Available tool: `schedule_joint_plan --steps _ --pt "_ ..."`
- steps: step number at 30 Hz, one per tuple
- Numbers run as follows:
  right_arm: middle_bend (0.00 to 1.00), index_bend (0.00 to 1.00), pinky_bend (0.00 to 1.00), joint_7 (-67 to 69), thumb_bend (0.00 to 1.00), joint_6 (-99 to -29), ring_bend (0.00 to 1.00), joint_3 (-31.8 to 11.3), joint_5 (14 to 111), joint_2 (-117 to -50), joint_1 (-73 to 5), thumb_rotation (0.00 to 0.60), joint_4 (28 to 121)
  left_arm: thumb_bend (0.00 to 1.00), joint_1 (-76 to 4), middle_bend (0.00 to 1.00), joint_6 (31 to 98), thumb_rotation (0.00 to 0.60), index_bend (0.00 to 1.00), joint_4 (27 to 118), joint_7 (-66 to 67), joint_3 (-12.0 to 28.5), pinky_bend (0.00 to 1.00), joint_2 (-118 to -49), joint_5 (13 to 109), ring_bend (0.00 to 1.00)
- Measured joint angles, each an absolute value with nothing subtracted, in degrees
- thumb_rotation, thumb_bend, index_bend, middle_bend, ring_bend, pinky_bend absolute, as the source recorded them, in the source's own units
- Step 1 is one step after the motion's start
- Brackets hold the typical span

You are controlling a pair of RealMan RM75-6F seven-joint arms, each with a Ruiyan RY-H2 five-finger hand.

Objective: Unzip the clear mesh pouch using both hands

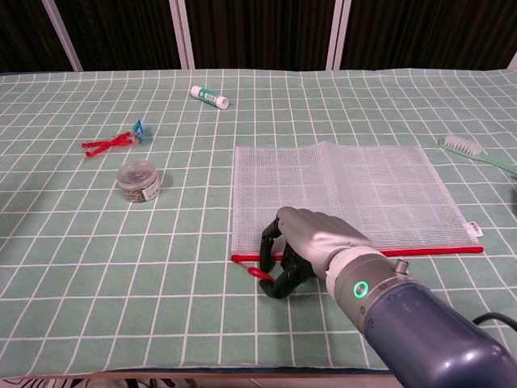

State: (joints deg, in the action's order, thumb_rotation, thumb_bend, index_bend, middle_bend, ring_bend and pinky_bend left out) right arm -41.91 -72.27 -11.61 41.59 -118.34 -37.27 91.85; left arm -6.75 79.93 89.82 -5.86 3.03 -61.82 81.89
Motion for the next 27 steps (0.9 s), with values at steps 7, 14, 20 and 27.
schedule_joint_plan --steps 7,14,20,27 --pt "1.0 0.58 1.0 -41.97 0.47 -72.19 1.0 -11.48 41.73 -118.27 -36.82 0.6 92.13 0.01 -6.77 0.0 79.95 0.6 0.0 89.87 -5.92 3.03 0.0 -61.79 81.94 0.0" --pt "1.0 0.61 1.0 -41.89 0.52 -72.02 1.0 -11.18 42.05 -118.22 -36.36 0.6 92.21 0.01 -6.75 0.0 80.0 0.6 0.0 89.86 -5.98 3.01 0.0 -61.78 81.97 0.0" --pt "1.0 0.64 1.0 -41.98 0.6 -72.09 1.0 -11.2 42.53 -117.74 -36.15 0.6 92.94 0.01 -6.77 0.0 79.91 0.6 0.0 89.93 -5.95 3.0 0.0 -61.77 81.88 0.0" --pt "1.0 0.65 1.0 -42.44 0.66 -72.65 1.0 -12.22 43.66 -116.45 -36.29 0.6 95.01 0.01 -6.87 0.0 79.33 0.6 0.0 90.34 -5.65 2.98 0.0 -61.59 81.38 0.0"
